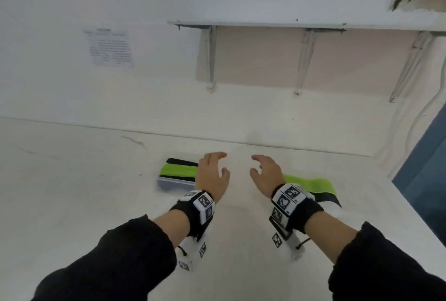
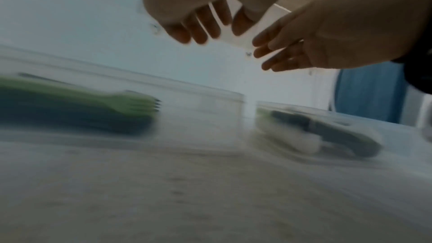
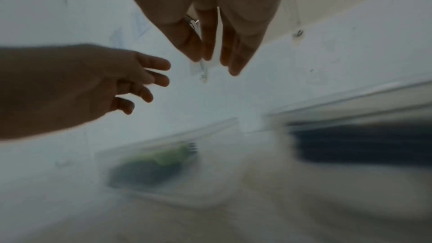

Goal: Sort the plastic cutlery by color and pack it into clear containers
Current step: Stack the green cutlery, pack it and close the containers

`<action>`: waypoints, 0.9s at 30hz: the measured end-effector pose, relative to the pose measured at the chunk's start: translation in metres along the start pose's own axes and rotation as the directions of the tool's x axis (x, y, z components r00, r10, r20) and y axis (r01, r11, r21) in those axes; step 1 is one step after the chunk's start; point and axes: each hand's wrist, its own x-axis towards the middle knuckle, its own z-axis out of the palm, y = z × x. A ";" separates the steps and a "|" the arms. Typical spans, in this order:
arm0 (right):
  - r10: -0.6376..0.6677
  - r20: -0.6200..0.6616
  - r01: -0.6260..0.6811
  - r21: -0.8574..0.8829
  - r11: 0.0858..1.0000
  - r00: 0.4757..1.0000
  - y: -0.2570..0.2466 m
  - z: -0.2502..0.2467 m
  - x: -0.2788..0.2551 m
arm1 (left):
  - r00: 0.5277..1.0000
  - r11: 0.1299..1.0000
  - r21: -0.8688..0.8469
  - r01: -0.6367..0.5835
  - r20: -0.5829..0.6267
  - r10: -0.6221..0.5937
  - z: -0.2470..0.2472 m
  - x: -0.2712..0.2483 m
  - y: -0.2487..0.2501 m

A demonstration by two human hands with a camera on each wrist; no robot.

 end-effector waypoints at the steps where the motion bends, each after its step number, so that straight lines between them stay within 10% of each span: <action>1: 0.103 0.077 -0.104 0.012 0.995 0.992 -0.011 0.012 0.006 | 0.996 0.996 0.078 0.044 -0.080 -0.038 -0.015 0.006 -0.017; 5: 0.409 0.185 -0.424 0.048 0.904 0.893 -0.028 0.054 0.023 | 0.935 0.923 0.172 0.344 -0.154 -0.320 -0.067 0.028 -0.085; 13: 0.630 -0.005 -0.621 0.156 0.768 0.777 -0.024 0.080 0.030 | 0.744 0.800 0.076 0.596 0.322 -0.585 -0.085 0.050 -0.158; 27: 0.659 -0.030 -0.633 0.246 0.734 0.752 -0.011 0.091 0.025 | 0.784 0.810 -0.062 0.583 0.304 -0.541 -0.082 0.044 -0.178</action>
